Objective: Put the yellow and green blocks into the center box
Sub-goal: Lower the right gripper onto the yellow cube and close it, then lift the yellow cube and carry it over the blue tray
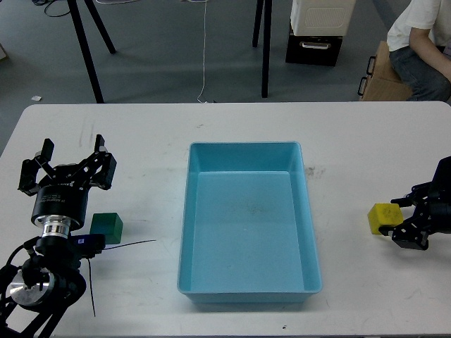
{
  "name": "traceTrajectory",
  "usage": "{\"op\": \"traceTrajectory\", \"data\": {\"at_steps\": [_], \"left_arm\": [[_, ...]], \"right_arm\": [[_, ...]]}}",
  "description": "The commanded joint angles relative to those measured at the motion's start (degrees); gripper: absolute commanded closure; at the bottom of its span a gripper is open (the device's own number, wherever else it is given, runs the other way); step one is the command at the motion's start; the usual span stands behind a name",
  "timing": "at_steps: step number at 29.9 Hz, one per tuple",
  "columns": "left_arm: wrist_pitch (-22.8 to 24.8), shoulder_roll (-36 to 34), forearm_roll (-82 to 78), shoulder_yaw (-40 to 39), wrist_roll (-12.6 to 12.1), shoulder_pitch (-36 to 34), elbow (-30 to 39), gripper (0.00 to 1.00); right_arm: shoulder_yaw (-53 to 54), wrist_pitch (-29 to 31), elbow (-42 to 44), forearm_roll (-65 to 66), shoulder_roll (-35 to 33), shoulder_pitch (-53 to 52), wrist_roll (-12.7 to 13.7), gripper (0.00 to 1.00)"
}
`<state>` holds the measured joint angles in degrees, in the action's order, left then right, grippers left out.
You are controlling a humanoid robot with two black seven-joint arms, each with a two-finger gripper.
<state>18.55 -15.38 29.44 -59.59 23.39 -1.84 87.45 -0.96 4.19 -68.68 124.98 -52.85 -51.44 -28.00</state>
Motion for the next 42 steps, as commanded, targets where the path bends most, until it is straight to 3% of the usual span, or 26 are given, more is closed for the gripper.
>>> {"op": "traceTrajectory", "data": {"at_steps": [1, 8, 25, 42], "left_arm": [[0.0, 0.0, 0.0, 0.0, 0.0, 0.0, -0.1, 0.00], [0.2, 0.0, 0.0, 0.0, 0.0, 0.0, -0.4, 0.00], [-0.1, -0.3, 0.0, -0.7, 0.0, -0.4, -0.7, 0.00], [-0.2, -0.4, 0.0, -1.1, 0.2, -1.1, -0.7, 0.00]], "right_arm": [[0.0, 0.0, 0.0, 0.0, 0.0, 0.0, 0.0, 0.62], [0.0, 0.0, 0.1, 0.0, -0.1, -1.1, 0.0, 0.84], [0.2, 0.0, -2.0, -3.1, -0.3, -24.5, 0.0, 0.88], [-8.8, 7.5, -5.8, -10.9, 22.0, -30.7, 0.0, 0.88]]}}
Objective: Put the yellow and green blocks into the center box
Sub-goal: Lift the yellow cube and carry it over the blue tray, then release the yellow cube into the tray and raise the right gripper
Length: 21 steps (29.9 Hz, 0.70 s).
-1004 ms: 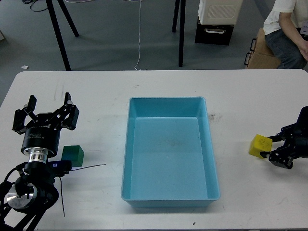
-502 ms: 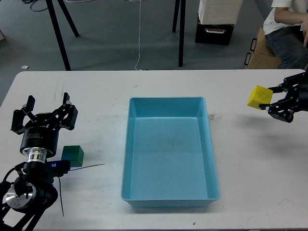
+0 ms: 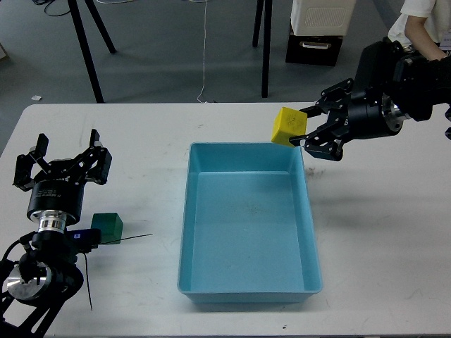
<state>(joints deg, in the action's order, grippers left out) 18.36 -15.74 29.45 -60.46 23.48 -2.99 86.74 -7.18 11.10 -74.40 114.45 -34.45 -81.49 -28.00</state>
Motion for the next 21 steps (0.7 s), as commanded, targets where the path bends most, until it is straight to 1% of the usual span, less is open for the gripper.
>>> {"op": "traceTrajectory", "data": {"at_steps": [1, 10, 14, 15, 16, 17, 18, 19, 21], "left_arm": [[0.0, 0.0, 0.0, -0.4, 0.1, 0.0, 0.0, 0.00], [0.0, 0.0, 0.0, -1.7, 0.0, -0.1, 0.0, 0.00], [0.0, -0.1, 0.0, -1.7, 0.0, -0.1, 0.0, 0.00], [0.0, -0.2, 0.0, -1.7, 0.0, -0.1, 0.0, 0.00], [0.0, -0.2, 0.0, -1.7, 0.0, -0.1, 0.0, 0.00], [0.0, -0.2, 0.0, -1.7, 0.1, -0.1, 0.0, 0.00], [0.0, -0.2, 0.0, -1.7, 0.0, -0.1, 0.0, 0.00], [0.0, -0.2, 0.0, -1.7, 0.0, -0.2, 0.0, 0.00], [-0.1, -0.2, 0.0, -1.7, 0.0, -0.4, 0.0, 0.00]], "right_arm": [[-3.4, 0.6, 0.0, -0.2, 4.6, -0.8, 0.0, 0.88], [-10.9, 0.7, 0.8, 0.5, 11.9, -0.4, 0.0, 0.86], [-12.6, 0.7, 1.6, 0.6, 13.6, -0.5, 0.0, 0.80], [-12.6, 0.7, 2.1, 0.6, 13.9, -0.5, 0.0, 0.75], [-12.6, 0.6, 2.6, 0.4, 14.1, -0.3, 0.0, 0.68], [-12.6, 0.7, 3.0, 0.4, 14.3, -0.3, 0.0, 0.58], [-12.7, 0.7, 3.3, 0.4, 14.3, -0.2, 0.0, 0.49], [-12.7, 0.7, 3.6, 0.3, 14.3, 0.1, 0.0, 0.45], [-12.7, 0.6, 4.0, 0.2, 14.3, 0.3, 0.0, 0.38]]}}
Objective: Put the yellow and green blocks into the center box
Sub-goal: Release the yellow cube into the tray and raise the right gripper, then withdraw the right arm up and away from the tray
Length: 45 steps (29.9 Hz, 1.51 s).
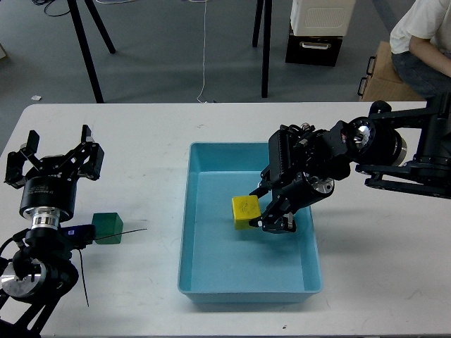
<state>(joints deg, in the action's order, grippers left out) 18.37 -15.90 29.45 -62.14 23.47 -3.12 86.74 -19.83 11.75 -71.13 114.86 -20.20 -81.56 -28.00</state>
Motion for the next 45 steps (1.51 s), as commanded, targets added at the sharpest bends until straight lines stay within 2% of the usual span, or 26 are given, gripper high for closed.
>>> {"op": "traceTrajectory", "data": {"at_steps": [1, 4, 8, 15, 22, 26, 29, 32, 35, 38, 41, 44, 45], "left_arm": [[-0.1, -0.1, 0.0, 0.0, 0.0, -0.4, 0.0, 0.00], [-0.1, -0.2, 0.0, 0.1, 0.0, -0.8, 0.0, 0.00], [-0.3, -0.3, -0.1, 0.2, 0.0, -1.3, 0.0, 0.00], [-0.1, -6.3, -1.4, 0.4, -0.2, -3.5, -0.1, 0.00], [-0.8, -15.8, -8.9, 0.5, -0.4, -7.8, -0.1, 0.00], [-4.4, -20.1, -8.6, 0.7, -0.5, -12.4, -0.8, 0.00], [-6.3, -20.7, -8.6, 0.0, -0.5, -15.1, -3.3, 0.00], [-9.1, -20.7, -8.1, 0.1, -0.5, -19.4, -9.0, 0.00], [-9.8, -20.9, -8.7, 1.1, -0.4, -23.8, -14.5, 0.00], [-8.4, -23.3, -13.7, 1.1, -0.4, -26.3, -17.7, 0.00], [-0.8, -24.7, -24.4, -0.3, 0.0, -26.8, -18.4, 0.00], [7.0, -27.9, -34.8, -2.5, 0.1, -26.9, -18.6, 0.00], [7.5, -29.0, -38.5, -3.2, 0.6, -27.0, -18.8, 0.00]], "right_arm": [[0.0, -0.1, 1.1, -0.2, 0.1, 0.4, 0.0, 0.35], [0.1, -0.1, 1.3, -0.6, 0.1, 0.5, 0.0, 0.18], [0.6, -0.1, 1.4, -0.9, -0.3, 0.9, 0.0, 0.05], [7.2, -0.9, 4.5, -6.8, -2.4, 1.7, 0.0, 0.03], [26.5, -1.0, 6.9, -12.5, -4.5, 6.7, 0.0, 0.03], [39.8, -0.9, 12.1, -12.6, -2.0, 10.2, 0.0, 0.03], [46.6, -0.9, 14.8, -12.7, 2.5, 13.0, 0.0, 0.03], [52.0, -0.9, 15.8, -16.4, 7.7, 14.1, 0.0, 0.03], [55.3, -1.0, 15.5, -24.1, 12.3, 15.3, 0.0, 0.03], [57.6, -1.9, 15.4, -32.6, 14.5, 17.1, 0.0, 0.01], [58.7, -3.7, 15.1, -40.0, 15.0, 19.8, 3.1, 0.01], [61.6, -6.3, 14.5, -45.1, 14.4, 22.3, 3.6, 0.01], [63.0, -6.8, 13.8, -46.5, 14.4, 23.5, 3.6, 0.01]]}}
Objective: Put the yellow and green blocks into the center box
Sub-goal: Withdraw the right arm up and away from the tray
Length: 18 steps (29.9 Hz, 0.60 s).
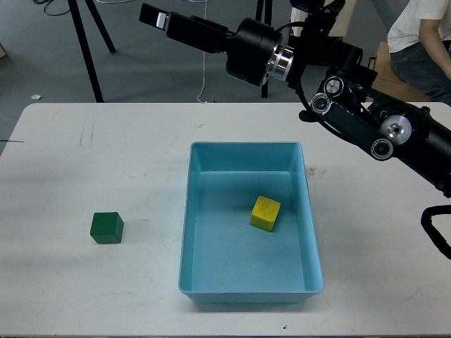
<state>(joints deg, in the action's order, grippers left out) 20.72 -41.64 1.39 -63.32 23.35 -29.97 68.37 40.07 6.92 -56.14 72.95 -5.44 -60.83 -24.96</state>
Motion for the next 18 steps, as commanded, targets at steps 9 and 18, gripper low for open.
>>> {"op": "traceTrajectory", "data": {"at_steps": [9, 18], "left_arm": [[5.6, -5.6, -52.7, -2.3, 4.6, -3.2, -0.5, 0.00], [7.3, -6.4, -69.1, -2.0, 4.6, -4.4, -0.2, 0.00]], "right_arm": [[20.0, -2.1, -17.7, -14.9, -10.0, 19.8, 4.9, 0.01], [34.7, -2.3, -30.5, -16.3, -17.9, 37.5, 5.1, 0.01]]}}
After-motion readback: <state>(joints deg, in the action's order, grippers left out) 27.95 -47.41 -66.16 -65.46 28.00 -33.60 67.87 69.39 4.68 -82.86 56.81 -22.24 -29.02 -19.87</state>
